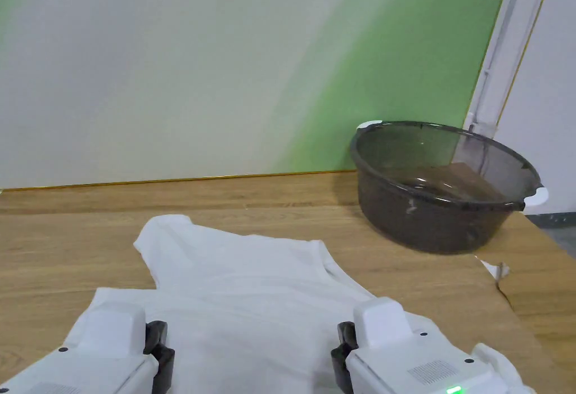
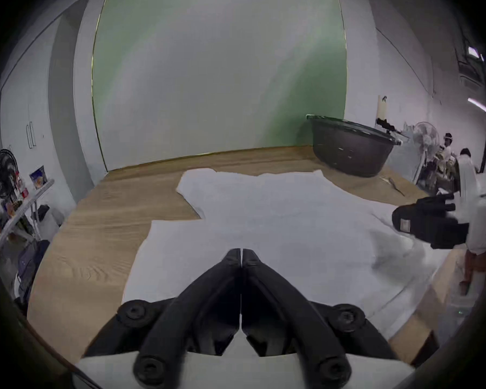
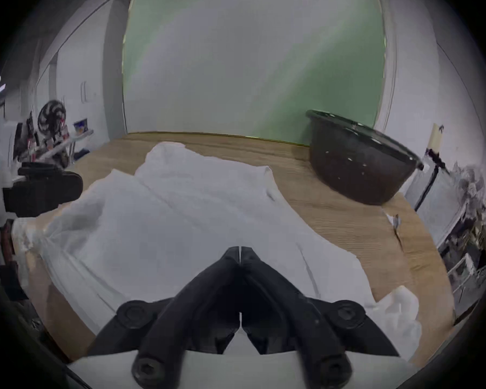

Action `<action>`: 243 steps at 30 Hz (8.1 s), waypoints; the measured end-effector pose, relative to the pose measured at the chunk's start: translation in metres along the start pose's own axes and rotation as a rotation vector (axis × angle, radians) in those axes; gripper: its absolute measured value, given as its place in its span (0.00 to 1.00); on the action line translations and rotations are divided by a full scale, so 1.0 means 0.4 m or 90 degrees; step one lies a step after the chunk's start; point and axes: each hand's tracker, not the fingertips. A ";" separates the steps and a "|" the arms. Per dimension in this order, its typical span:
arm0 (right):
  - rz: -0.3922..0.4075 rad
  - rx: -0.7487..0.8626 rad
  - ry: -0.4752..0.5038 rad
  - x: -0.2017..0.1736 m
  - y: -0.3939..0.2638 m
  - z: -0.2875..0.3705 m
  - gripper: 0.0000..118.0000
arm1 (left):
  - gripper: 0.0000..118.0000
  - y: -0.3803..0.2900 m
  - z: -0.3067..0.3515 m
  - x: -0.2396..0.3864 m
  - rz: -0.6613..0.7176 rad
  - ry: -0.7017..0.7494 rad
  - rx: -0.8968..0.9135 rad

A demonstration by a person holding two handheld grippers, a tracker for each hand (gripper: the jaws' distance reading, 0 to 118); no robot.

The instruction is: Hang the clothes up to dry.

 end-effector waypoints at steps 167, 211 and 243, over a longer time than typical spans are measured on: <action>-0.050 -0.129 0.147 0.405 -0.030 0.123 0.09 | 0.01 -0.047 0.272 -0.346 0.010 0.006 -0.186; -0.057 -0.027 -0.003 -0.030 0.014 0.019 0.01 | 0.14 -0.076 0.107 0.228 -0.158 -0.131 -0.051; -0.102 0.003 0.003 0.042 -0.012 0.095 0.01 | 0.00 -0.143 0.085 0.079 -0.062 -0.102 -0.136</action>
